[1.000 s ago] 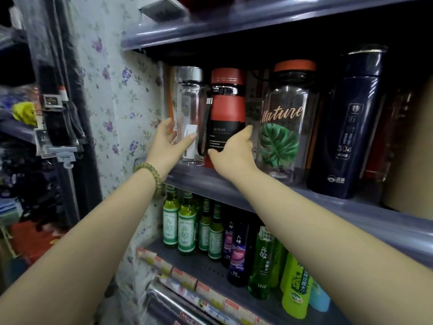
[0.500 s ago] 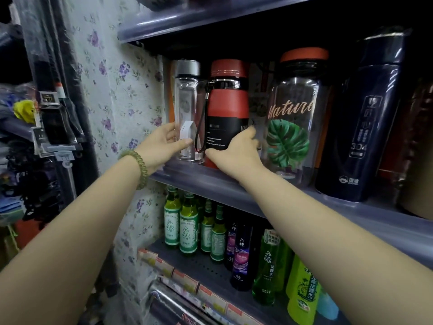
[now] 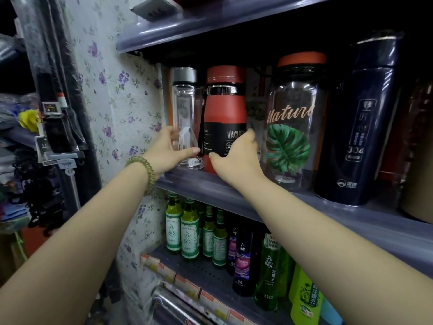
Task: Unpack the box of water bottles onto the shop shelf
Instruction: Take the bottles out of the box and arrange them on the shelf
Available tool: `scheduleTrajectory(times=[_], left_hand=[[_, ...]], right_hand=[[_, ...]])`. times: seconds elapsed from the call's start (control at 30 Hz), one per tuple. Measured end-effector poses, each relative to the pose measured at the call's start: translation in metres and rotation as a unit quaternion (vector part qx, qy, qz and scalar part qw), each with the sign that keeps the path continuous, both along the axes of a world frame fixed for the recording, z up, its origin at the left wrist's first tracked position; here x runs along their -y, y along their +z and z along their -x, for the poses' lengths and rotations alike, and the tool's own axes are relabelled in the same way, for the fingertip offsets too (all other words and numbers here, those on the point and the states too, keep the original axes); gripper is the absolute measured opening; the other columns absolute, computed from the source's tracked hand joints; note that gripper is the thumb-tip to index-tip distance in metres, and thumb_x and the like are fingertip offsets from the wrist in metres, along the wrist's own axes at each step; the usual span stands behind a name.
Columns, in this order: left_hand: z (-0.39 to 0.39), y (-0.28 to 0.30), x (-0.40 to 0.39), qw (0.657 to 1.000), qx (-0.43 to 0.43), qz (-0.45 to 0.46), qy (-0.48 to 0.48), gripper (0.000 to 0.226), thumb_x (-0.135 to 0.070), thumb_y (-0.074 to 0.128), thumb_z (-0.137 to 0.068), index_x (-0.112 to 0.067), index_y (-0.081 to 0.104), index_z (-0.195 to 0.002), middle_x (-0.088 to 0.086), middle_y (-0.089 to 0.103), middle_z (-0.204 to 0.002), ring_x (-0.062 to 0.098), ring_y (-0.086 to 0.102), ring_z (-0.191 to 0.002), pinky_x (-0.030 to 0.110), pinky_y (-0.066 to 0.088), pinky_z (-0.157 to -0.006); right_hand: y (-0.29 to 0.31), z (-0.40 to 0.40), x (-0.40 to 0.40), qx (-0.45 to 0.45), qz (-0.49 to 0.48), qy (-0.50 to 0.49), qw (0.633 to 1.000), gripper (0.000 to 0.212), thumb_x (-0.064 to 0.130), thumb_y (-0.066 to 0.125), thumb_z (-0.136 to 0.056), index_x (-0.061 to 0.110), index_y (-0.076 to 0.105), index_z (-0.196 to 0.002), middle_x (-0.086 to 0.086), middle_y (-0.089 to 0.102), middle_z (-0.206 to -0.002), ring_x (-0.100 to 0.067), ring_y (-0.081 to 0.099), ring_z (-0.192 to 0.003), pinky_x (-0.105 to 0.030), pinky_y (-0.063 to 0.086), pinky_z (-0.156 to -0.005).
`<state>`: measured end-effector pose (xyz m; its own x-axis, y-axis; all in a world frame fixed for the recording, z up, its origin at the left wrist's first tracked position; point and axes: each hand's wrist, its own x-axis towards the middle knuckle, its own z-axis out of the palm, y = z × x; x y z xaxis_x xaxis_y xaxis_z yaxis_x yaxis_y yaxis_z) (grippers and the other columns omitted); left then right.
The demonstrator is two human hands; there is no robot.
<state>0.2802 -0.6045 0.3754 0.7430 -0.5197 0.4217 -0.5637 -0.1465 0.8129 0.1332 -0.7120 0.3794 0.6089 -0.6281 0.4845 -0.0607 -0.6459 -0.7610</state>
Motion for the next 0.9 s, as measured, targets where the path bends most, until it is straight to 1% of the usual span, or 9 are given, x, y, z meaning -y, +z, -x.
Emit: scheduleTrajectory(times=[0.17,0.23,0.33,0.43,0.53,0.57,0.7,0.8,0.9], left_hand=[[0.0,0.006,-0.007,0.995,-0.057,0.005,-0.085,0.077,-0.013,0.067,-0.083,-0.01,0.026,-0.147,0.011,0.046,-0.144,0.019,0.049,-0.128,0.034,0.039,-0.108],[0.0,0.009,-0.011,0.99,-0.079,-0.006,-0.117,0.081,-0.009,0.066,-0.081,-0.01,0.022,-0.149,0.017,0.038,-0.149,0.02,0.045,-0.131,0.039,0.033,-0.114],[0.001,0.012,-0.007,0.988,-0.097,0.012,-0.119,0.102,-0.021,0.073,-0.074,-0.016,0.009,-0.152,0.011,0.018,-0.158,0.023,0.028,-0.142,0.046,0.022,-0.118],[0.007,0.01,0.0,0.999,-0.021,-0.015,-0.045,0.111,-0.047,0.079,-0.06,-0.018,0.018,-0.148,0.005,0.032,-0.151,0.022,0.038,-0.135,0.045,0.033,-0.113],[0.006,0.006,-0.003,0.999,-0.01,-0.017,-0.03,0.126,-0.065,0.082,-0.035,-0.021,0.031,-0.141,0.002,0.041,-0.144,0.021,0.049,-0.127,0.048,0.04,-0.108],[0.002,0.006,-0.004,0.999,-0.006,-0.015,-0.03,0.124,-0.064,0.083,-0.035,-0.02,0.034,-0.14,0.001,0.042,-0.143,0.02,0.049,-0.127,0.047,0.04,-0.109],[-0.003,0.008,-0.004,0.997,-0.016,-0.007,-0.073,0.084,-0.028,0.077,-0.073,-0.014,0.034,-0.144,-0.011,0.038,-0.134,0.01,0.039,-0.127,0.031,0.031,-0.111],[-0.003,0.011,-0.009,0.994,-0.051,-0.002,-0.101,0.092,-0.032,0.075,-0.065,-0.014,0.035,-0.145,-0.001,0.04,-0.147,0.016,0.04,-0.134,0.04,0.029,-0.116],[-0.004,0.01,-0.011,0.991,-0.063,-0.002,-0.116,0.093,-0.038,0.073,-0.065,-0.012,0.034,-0.145,0.005,0.043,-0.147,0.018,0.042,-0.134,0.043,0.03,-0.116]], right_hand=[[0.001,0.0,-0.004,-0.001,0.013,-0.004,1.0,0.099,0.029,0.077,-0.072,0.001,0.012,-0.142,-0.021,0.027,-0.141,-0.036,0.034,-0.129,-0.047,0.037,-0.107],[0.0,-0.001,-0.004,0.015,0.0,0.013,1.0,0.096,0.024,0.071,-0.074,0.001,0.01,-0.144,-0.021,0.029,-0.14,-0.036,0.037,-0.128,-0.048,0.039,-0.105],[-0.002,-0.001,0.0,0.018,0.01,0.011,1.0,0.097,0.023,0.074,-0.076,0.002,0.009,-0.145,-0.021,0.03,-0.14,-0.035,0.035,-0.13,-0.047,0.037,-0.107],[-0.002,-0.001,-0.001,0.015,0.02,-0.001,1.0,0.104,0.031,0.078,-0.074,0.003,0.008,-0.145,-0.02,0.026,-0.141,-0.036,0.032,-0.131,-0.046,0.035,-0.108],[-0.002,-0.001,-0.004,0.015,0.016,0.014,1.0,0.105,0.032,0.076,-0.074,0.002,0.005,-0.146,-0.02,0.024,-0.143,-0.035,0.033,-0.131,-0.047,0.037,-0.107],[-0.003,-0.002,-0.004,0.022,0.015,0.021,0.999,0.102,0.029,0.073,-0.075,0.002,0.006,-0.146,-0.02,0.027,-0.142,-0.035,0.035,-0.13,-0.048,0.039,-0.106],[-0.004,0.0,-0.002,0.028,0.022,0.009,0.999,0.094,0.026,0.075,-0.075,0.002,0.013,-0.142,-0.02,0.032,-0.139,-0.035,0.037,-0.128,-0.047,0.039,-0.106],[-0.004,0.002,-0.004,0.023,0.035,-0.006,0.999,0.1,0.034,0.081,-0.068,0.004,0.017,-0.138,-0.018,0.029,-0.137,-0.035,0.036,-0.126,-0.041,0.036,-0.104],[-0.004,0.002,-0.006,0.023,0.033,0.014,0.999,0.101,0.032,0.079,-0.068,0.003,0.015,-0.141,-0.016,0.029,-0.135,-0.033,0.038,-0.123,-0.042,0.041,-0.102]])
